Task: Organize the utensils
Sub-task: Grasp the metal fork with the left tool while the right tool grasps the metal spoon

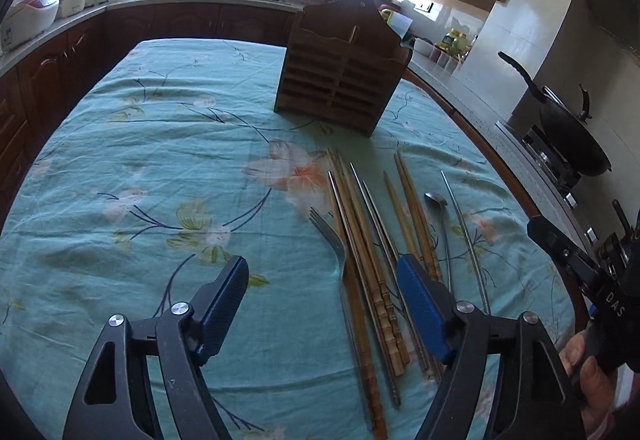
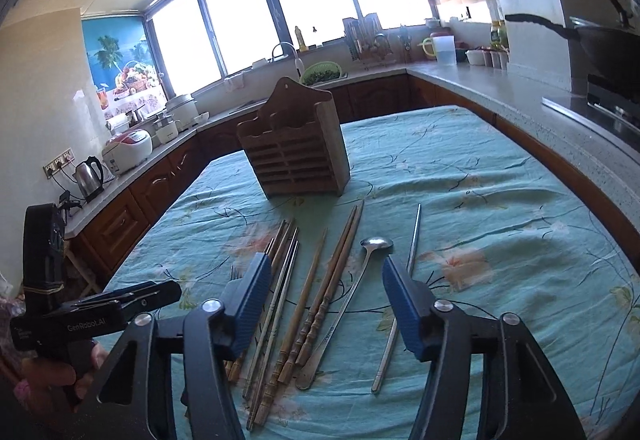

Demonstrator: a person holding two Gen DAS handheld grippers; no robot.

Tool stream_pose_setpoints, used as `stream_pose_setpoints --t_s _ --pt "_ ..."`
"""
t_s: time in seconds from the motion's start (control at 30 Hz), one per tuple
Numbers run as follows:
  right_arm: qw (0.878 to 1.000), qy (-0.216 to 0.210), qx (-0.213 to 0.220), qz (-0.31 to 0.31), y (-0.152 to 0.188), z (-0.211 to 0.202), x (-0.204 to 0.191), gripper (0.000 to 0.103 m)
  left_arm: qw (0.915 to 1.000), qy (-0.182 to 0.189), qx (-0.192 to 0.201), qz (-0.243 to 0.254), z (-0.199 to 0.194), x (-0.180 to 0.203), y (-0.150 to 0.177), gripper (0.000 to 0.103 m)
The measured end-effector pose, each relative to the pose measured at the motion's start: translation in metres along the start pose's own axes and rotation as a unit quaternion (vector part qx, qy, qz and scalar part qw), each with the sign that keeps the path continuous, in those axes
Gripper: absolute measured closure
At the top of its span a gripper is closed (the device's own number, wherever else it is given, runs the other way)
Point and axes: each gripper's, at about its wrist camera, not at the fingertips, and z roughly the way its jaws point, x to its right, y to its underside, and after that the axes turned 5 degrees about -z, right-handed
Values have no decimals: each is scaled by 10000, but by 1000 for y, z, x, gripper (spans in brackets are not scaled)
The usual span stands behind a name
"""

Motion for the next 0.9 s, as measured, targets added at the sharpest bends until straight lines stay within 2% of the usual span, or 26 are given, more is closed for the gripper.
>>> stream_pose_setpoints --t_s 0.07,0.33,0.57,0.63,0.83,0.9 --pt "9999 -9 -132 69 -2 9 5 59 9998 42 -171 37 10 3 -8 38" --pt "9972 -110 -682 278 -6 44 14 63 9974 83 -678 226 54 10 -32 62" --pt "9925 -82 -1167 352 -6 75 18 67 9954 128 -952 56 86 3 -47 70" --pt "9907 -68 -1300 402 -6 83 21 68 9947 139 -1015 25 95 2 -49 75" --pt "9842 -43 -1677 575 -4 106 32 75 9942 121 -1068 81 107 0 -55 84" --pt "9842 -44 -1664 600 -6 111 33 78 9939 179 -1081 96 107 -1 -55 85"
